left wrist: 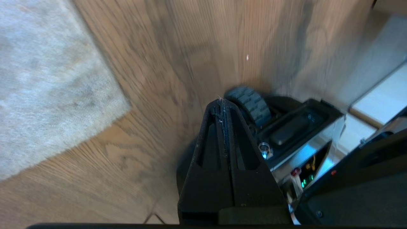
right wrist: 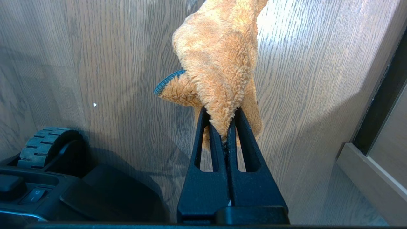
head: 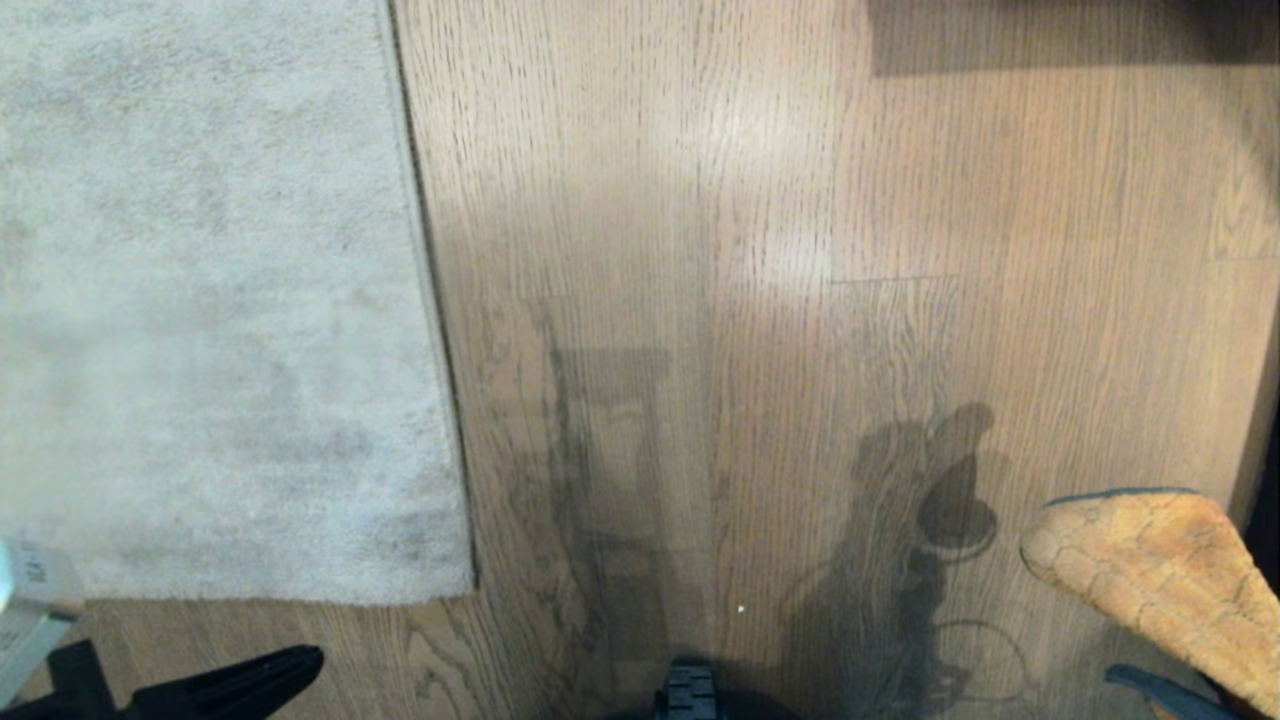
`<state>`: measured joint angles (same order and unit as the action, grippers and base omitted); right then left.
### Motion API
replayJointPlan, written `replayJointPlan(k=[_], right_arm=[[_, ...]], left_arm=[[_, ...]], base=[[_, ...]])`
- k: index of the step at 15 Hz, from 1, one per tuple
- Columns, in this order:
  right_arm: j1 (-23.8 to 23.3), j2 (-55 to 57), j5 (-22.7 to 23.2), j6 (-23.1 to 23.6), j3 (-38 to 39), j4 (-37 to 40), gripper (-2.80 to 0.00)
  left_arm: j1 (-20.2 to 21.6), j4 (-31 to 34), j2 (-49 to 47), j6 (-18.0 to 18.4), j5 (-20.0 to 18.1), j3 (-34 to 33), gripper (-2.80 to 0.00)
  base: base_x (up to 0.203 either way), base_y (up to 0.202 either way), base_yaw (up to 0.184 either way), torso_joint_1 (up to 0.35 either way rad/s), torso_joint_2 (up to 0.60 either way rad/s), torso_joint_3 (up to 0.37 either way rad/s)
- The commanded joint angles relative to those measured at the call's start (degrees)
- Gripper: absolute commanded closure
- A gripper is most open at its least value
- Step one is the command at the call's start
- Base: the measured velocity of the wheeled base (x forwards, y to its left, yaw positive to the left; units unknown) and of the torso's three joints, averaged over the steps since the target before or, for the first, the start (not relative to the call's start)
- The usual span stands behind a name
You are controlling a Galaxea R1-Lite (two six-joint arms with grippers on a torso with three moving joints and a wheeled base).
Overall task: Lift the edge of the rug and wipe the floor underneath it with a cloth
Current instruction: Lift up the carpet
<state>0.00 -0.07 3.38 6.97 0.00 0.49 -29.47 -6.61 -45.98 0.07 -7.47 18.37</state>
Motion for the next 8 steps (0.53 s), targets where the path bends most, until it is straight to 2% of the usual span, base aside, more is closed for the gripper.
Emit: replayJointPlan(k=[1,4,8], right_arm=[[0.0,0.1,0.1,0.1,0.0,0.0,0.00],[0.0,0.1,0.1,0.1,0.0,0.0,0.00],[0.0,0.1,0.1,0.1,0.0,0.0,0.00]], left_arm=[[-0.5,0.1,-5.2,-0.1,0.8,0.6,0.00],[-0.5,0.1,-9.0,-0.2,6.3,0.9,0.00],[-0.4,0.1,-18.8,-0.2,7.8,4.1,0.00]], base=[[0.000,0.000,0.000,0.000,0.00,0.000],[0.000,0.000,0.000,0.000,0.00,0.000],[0.000,0.000,0.000,0.000,0.00,0.000]])
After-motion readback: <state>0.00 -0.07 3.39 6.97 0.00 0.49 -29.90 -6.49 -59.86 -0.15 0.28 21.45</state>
